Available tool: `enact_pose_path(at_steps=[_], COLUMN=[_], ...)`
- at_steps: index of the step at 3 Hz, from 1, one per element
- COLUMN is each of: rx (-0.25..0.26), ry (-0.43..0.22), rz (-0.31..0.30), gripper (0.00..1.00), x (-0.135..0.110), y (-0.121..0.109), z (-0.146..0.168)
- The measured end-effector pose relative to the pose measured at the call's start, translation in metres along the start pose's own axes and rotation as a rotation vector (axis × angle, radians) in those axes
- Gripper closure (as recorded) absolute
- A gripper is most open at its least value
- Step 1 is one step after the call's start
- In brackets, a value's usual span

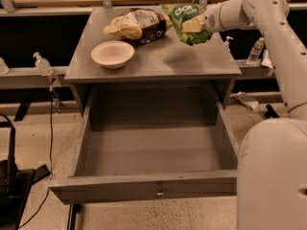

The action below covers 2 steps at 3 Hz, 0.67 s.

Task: Place green rice chip bag into top drawer

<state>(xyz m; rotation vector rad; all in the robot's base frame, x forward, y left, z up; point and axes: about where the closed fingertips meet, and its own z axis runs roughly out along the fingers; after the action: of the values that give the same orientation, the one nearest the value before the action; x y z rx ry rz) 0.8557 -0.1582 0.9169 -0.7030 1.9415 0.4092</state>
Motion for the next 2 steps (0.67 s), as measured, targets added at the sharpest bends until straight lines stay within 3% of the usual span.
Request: enact_pose_path(at_steps=[1, 2], rx=[-0.071, -0.101], ry=[-0.142, -0.207], rz=[0.005, -0.006], gripper=[1.0, 1.0], x=[-0.031, -0.045], y=[0.013, 0.019], z=[-0.018, -0.031])
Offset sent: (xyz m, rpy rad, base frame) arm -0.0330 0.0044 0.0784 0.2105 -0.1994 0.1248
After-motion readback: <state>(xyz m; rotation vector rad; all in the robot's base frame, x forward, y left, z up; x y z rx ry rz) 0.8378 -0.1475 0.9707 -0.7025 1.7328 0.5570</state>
